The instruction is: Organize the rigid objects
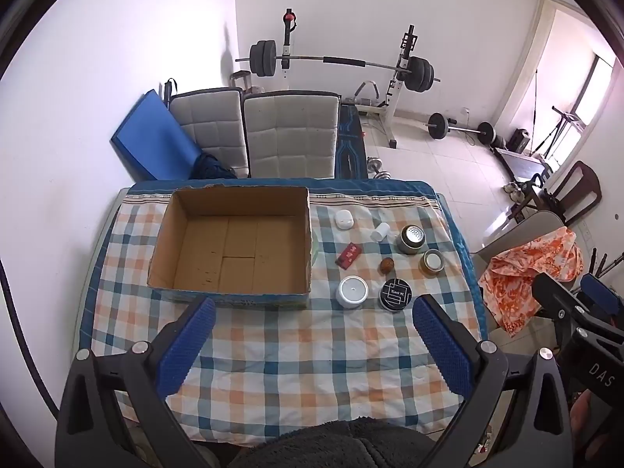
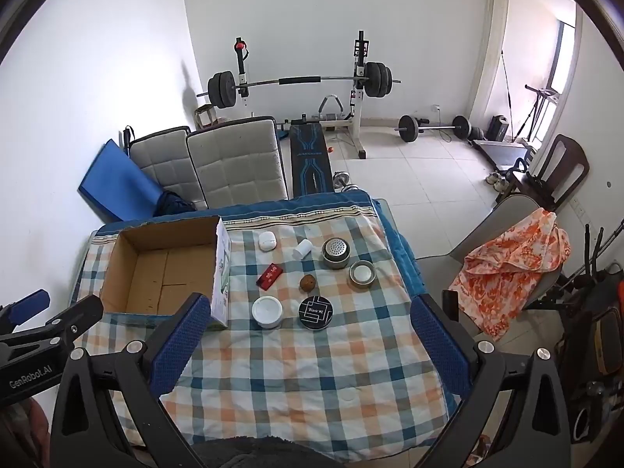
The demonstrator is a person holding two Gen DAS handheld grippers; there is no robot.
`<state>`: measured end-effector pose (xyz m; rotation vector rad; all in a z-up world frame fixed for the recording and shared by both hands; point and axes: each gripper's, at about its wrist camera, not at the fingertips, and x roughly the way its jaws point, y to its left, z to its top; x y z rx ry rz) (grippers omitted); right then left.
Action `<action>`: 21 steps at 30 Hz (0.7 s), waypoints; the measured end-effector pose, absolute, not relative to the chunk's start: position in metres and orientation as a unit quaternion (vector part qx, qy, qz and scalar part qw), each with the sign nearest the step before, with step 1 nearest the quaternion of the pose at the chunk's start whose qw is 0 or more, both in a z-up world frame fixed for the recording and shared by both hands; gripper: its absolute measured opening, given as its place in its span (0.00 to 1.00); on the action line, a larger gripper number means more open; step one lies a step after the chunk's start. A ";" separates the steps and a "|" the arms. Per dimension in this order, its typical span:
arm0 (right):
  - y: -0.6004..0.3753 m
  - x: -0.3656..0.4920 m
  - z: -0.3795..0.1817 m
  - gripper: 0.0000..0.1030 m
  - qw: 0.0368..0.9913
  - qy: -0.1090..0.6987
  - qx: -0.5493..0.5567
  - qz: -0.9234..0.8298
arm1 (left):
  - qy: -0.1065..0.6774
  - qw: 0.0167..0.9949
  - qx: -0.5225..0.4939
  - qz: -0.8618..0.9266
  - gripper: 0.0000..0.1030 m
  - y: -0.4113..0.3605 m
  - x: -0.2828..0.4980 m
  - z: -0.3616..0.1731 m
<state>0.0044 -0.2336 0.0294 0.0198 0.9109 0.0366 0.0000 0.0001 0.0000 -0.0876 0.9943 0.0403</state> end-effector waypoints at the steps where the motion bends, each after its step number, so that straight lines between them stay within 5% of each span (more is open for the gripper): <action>1: -0.233 0.004 0.029 1.00 0.898 0.439 0.008 0.015 | 0.474 0.879 -0.046 0.017 1.00 0.000 0.000 0.000; 21: -0.236 0.000 0.028 1.00 0.902 0.432 -0.003 0.006 | 0.465 0.884 -0.044 0.034 1.00 0.002 -0.001 0.005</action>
